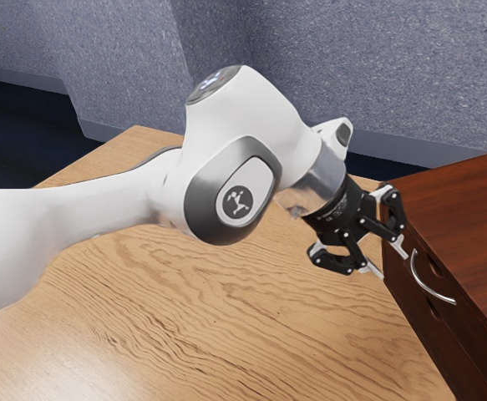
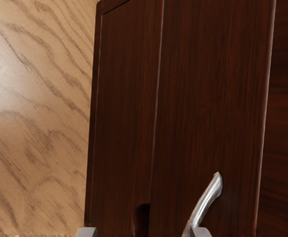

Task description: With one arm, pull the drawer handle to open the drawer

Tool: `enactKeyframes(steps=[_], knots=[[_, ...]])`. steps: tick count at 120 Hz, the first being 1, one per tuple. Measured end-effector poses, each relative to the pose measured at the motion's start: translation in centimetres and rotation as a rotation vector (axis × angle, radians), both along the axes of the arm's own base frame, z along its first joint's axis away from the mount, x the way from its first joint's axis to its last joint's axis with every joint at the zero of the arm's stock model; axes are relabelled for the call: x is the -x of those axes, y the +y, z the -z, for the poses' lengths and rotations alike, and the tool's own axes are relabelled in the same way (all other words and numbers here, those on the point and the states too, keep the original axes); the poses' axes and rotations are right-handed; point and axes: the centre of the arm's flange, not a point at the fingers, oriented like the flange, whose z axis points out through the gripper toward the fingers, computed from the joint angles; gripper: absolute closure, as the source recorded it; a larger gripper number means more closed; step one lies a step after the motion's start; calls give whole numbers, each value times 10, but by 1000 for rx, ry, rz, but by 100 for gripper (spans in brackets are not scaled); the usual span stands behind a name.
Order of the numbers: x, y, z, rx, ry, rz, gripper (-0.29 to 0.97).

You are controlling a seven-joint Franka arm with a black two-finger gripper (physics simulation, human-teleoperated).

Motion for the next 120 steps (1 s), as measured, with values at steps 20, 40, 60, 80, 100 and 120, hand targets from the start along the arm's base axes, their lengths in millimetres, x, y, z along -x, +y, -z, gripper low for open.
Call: enactKeyframes(steps=[20,40,60,80,100,120], knots=[[0,-1,1,8,2,-5,54],[1,-4,1,14,5,-6,57],[3,-12,2,17,7,5,58],[4,-17,5,19,12,12,58],[1,-17,10,24,19,9,59],[0,-20,14,34,27,10,59]])
